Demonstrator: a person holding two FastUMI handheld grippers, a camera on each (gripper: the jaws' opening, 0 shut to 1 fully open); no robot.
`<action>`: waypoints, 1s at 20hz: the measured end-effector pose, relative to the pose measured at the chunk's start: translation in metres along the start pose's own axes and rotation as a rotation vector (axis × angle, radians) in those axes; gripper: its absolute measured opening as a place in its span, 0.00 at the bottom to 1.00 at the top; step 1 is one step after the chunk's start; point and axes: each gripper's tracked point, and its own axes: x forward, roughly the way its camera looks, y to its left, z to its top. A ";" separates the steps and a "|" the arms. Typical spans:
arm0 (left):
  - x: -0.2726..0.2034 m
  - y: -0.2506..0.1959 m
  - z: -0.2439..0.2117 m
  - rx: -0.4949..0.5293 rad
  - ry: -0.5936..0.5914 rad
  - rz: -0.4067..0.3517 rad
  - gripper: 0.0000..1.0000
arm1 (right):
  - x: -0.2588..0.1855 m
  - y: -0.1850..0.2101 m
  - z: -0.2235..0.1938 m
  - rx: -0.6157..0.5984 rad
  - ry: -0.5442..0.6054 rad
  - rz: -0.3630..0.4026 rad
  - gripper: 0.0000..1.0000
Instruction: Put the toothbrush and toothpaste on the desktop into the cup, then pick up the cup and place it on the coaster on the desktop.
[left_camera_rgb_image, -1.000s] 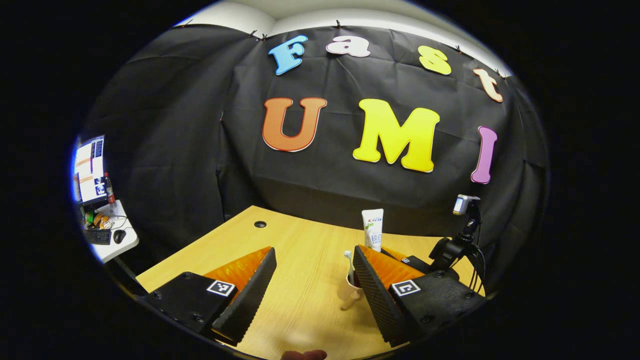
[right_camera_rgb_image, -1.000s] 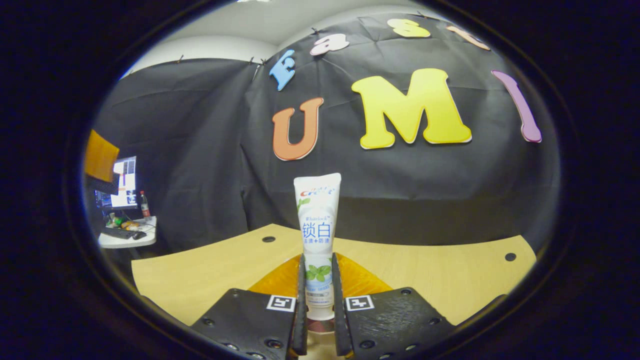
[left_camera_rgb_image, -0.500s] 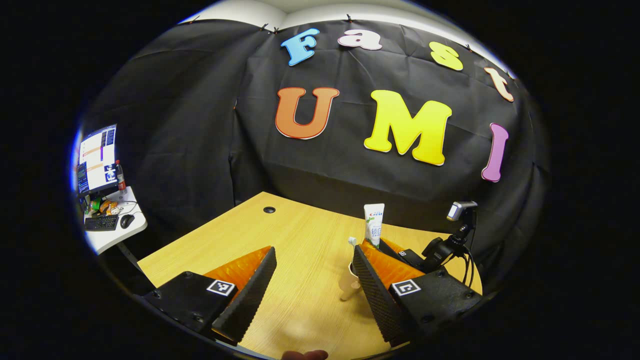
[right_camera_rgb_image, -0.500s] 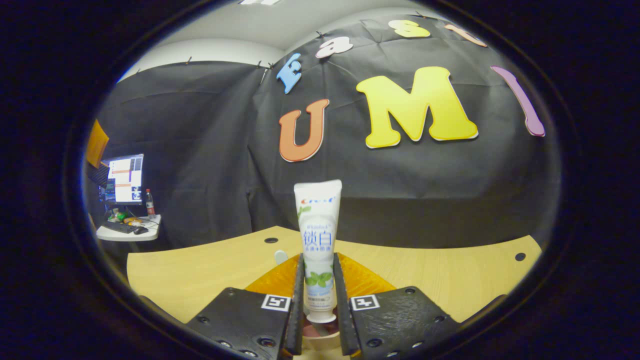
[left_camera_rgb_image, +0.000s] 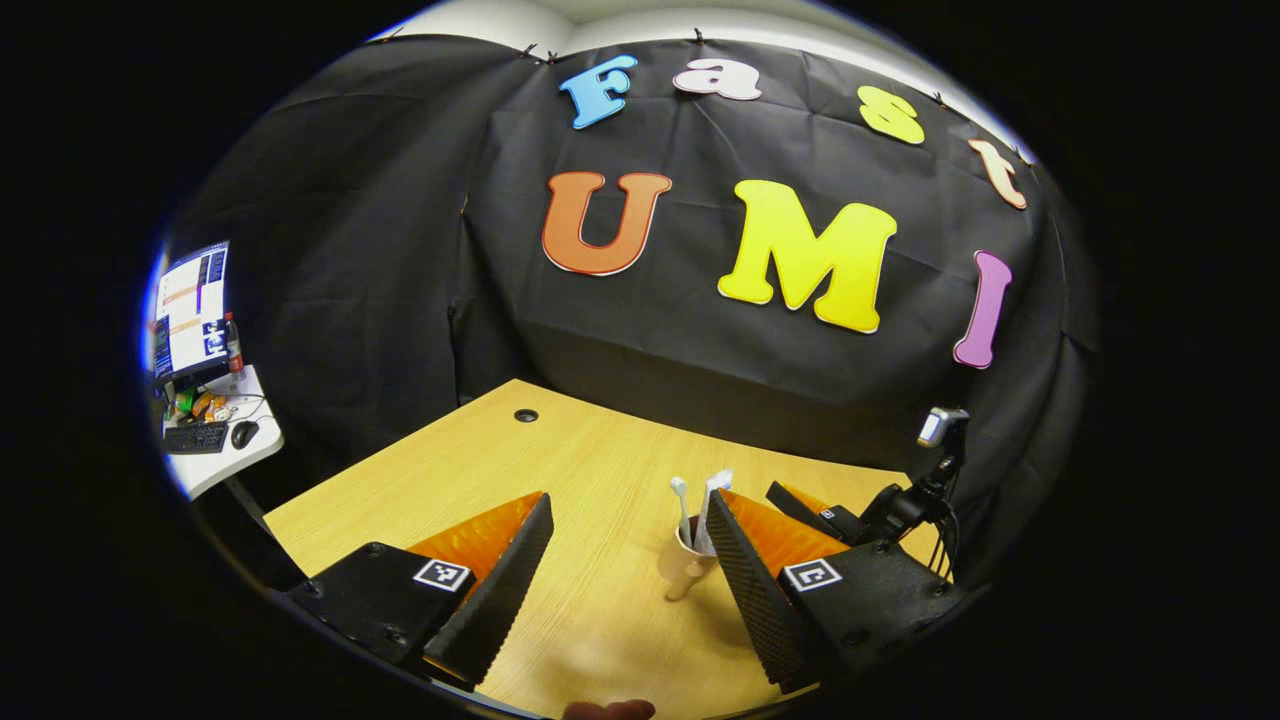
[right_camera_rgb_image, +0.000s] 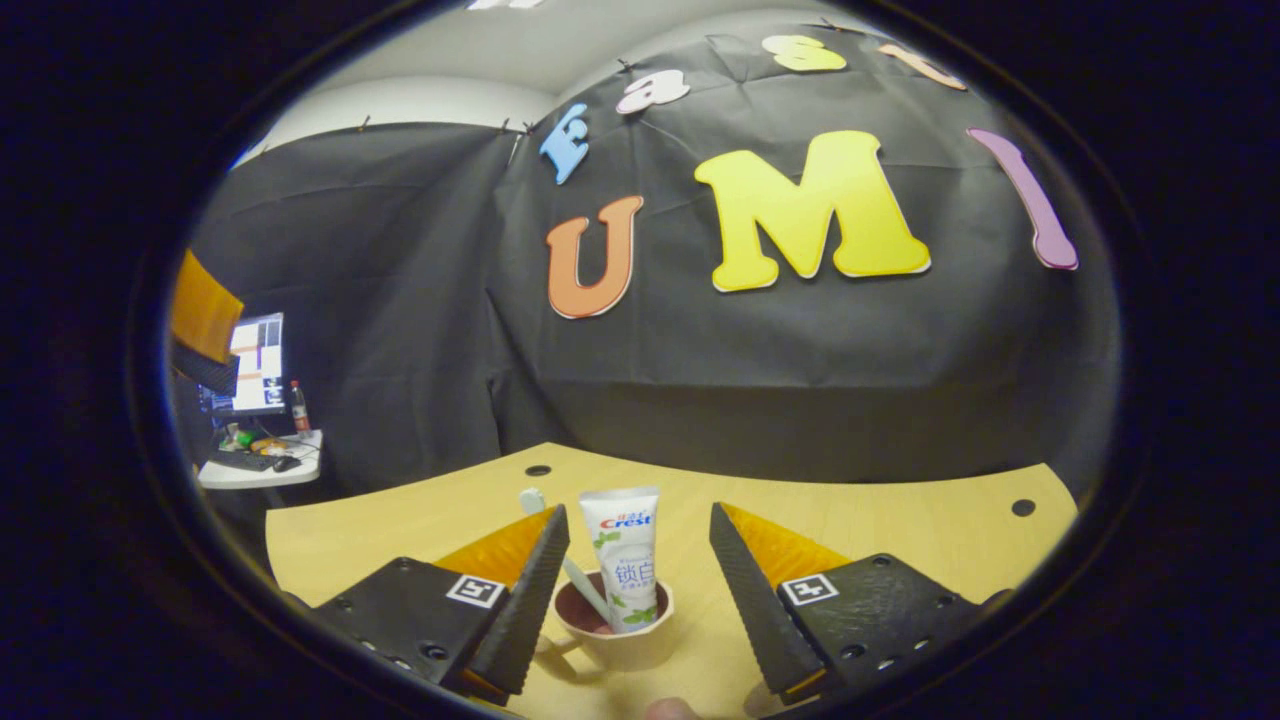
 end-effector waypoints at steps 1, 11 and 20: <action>0.002 -0.003 0.002 0.003 -0.003 -0.015 0.98 | -0.009 -0.001 0.005 0.004 0.005 -0.005 0.86; 0.048 -0.046 -0.027 0.026 0.185 -0.265 0.98 | -0.130 -0.055 0.059 -0.011 0.079 -0.200 0.90; 0.089 -0.050 -0.139 0.025 0.823 -0.314 0.89 | -0.201 -0.120 0.055 0.010 0.157 -0.383 0.91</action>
